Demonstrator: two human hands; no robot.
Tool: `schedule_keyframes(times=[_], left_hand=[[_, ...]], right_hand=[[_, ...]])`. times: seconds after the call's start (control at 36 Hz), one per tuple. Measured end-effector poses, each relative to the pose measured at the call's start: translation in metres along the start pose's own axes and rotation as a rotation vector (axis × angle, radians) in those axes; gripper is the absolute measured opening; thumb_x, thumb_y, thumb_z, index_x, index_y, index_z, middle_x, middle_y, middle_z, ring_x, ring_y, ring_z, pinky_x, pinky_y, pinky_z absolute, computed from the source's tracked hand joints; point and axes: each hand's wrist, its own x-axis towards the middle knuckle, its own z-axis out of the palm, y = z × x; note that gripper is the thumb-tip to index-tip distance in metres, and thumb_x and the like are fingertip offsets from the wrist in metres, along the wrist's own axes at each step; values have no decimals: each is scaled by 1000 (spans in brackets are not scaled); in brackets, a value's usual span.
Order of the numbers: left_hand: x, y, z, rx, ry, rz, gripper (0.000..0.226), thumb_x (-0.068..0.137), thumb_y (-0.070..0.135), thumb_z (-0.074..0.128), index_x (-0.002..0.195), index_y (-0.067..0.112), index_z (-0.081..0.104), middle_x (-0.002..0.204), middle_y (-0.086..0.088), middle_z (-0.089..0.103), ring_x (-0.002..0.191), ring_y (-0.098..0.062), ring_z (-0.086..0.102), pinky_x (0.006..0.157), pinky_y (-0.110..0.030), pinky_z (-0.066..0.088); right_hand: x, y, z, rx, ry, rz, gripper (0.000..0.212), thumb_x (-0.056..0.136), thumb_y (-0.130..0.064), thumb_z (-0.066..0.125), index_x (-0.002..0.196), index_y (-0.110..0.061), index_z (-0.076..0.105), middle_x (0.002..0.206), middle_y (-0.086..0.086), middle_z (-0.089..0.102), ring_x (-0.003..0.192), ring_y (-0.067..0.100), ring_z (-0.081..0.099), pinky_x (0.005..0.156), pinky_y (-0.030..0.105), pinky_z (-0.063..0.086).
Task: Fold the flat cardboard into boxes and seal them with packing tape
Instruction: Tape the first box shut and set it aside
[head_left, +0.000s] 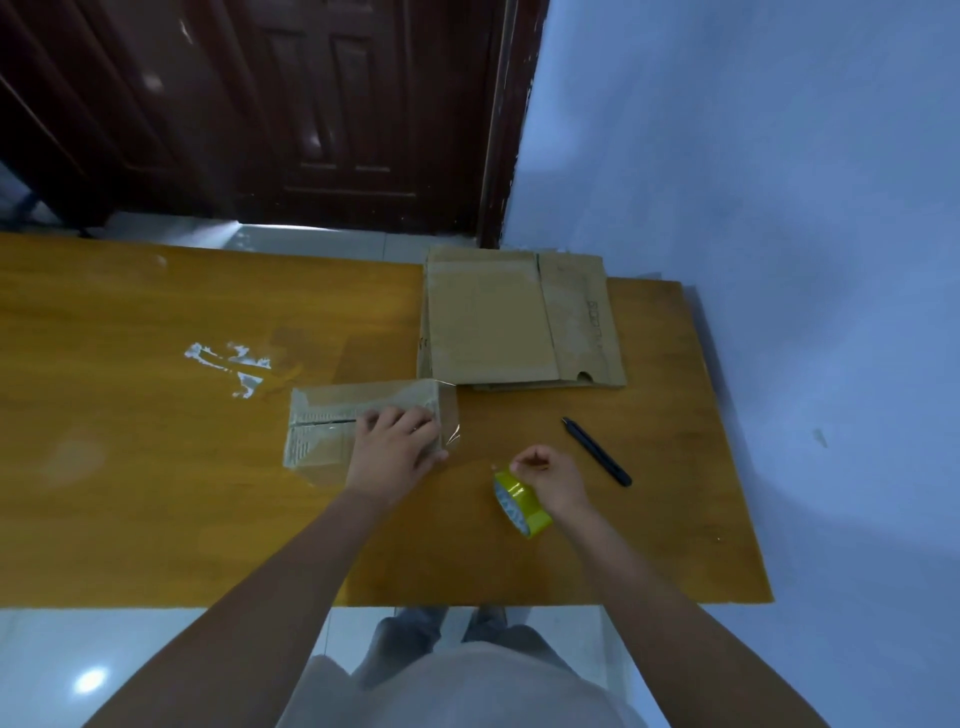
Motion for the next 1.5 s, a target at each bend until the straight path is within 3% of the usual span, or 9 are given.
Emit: schedule_keyframes(times=[0.22, 0.42, 0.58, 0.67, 0.92, 1.03, 1.14, 1.42, 1.5], left_hand=[[-1, -2, -1, -32, -8, -3, 32, 66, 43, 81, 86, 24, 65, 96, 6, 65, 86, -20, 54, 75, -43, 45], [10, -14, -16, -12, -167, 107, 54, 79, 68, 34, 86, 22, 62, 91, 5, 61, 83, -18, 58, 70, -35, 48], [14, -29, -24, -182, -169, 76, 35, 90, 44, 36, 79, 17, 56, 86, 3, 59, 85, -22, 57, 70, -31, 39], [14, -36, -25, -214, -192, 42, 24, 94, 34, 52, 85, 13, 59, 92, 0, 60, 90, -22, 55, 68, -28, 37], [17, -42, -19, -351, -187, -155, 23, 89, 36, 61, 85, 14, 54, 86, 5, 51, 85, -15, 48, 65, -29, 41], [18, -46, -16, -345, -164, -152, 28, 88, 35, 61, 99, 9, 58, 103, -4, 55, 96, -21, 46, 81, -39, 45], [14, -51, -12, -256, -175, -190, 58, 88, 60, 35, 116, 14, 57, 126, -3, 54, 122, -25, 42, 99, -38, 24], [18, -63, -11, -247, -176, -238, 68, 85, 63, 24, 119, 13, 56, 120, -5, 58, 118, -27, 47, 102, -39, 24], [19, -71, -12, -230, -179, -269, 63, 88, 62, 33, 120, 13, 56, 119, -5, 59, 117, -27, 48, 102, -39, 26]], right_hand=[[14, -14, -20, -271, -102, 58, 16, 86, -15, 65, 72, -20, 60, 84, -3, 62, 88, 12, 55, 70, 21, 42], [16, -27, -21, -450, -246, 103, 17, 86, -15, 65, 71, -20, 59, 102, 4, 67, 102, 18, 58, 85, 30, 45], [16, -20, -2, -589, -206, 95, 25, 91, -15, 54, 69, -26, 56, 95, 2, 62, 94, 19, 58, 68, 24, 39], [16, -19, 6, -644, -125, 76, 16, 92, -16, 50, 86, -22, 63, 88, -1, 59, 83, 16, 55, 56, 23, 38], [18, -21, 21, -682, 82, 56, 26, 91, -16, 44, 86, -27, 67, 95, -6, 67, 80, 14, 58, 56, 23, 37], [22, -21, 24, -642, 104, 62, 28, 90, -14, 45, 80, -30, 65, 92, -10, 66, 75, 10, 54, 54, 22, 36], [25, -21, 25, -583, 127, 71, 27, 90, -16, 47, 73, -31, 61, 85, -12, 65, 72, 9, 56, 53, 21, 39], [34, -22, 39, -401, 149, -27, 12, 94, -29, 53, 86, -26, 62, 90, -6, 63, 80, 14, 54, 63, 27, 39], [39, -32, 51, -578, 90, -94, 15, 95, -28, 51, 82, -30, 59, 86, -8, 63, 82, 14, 59, 62, 26, 41]])
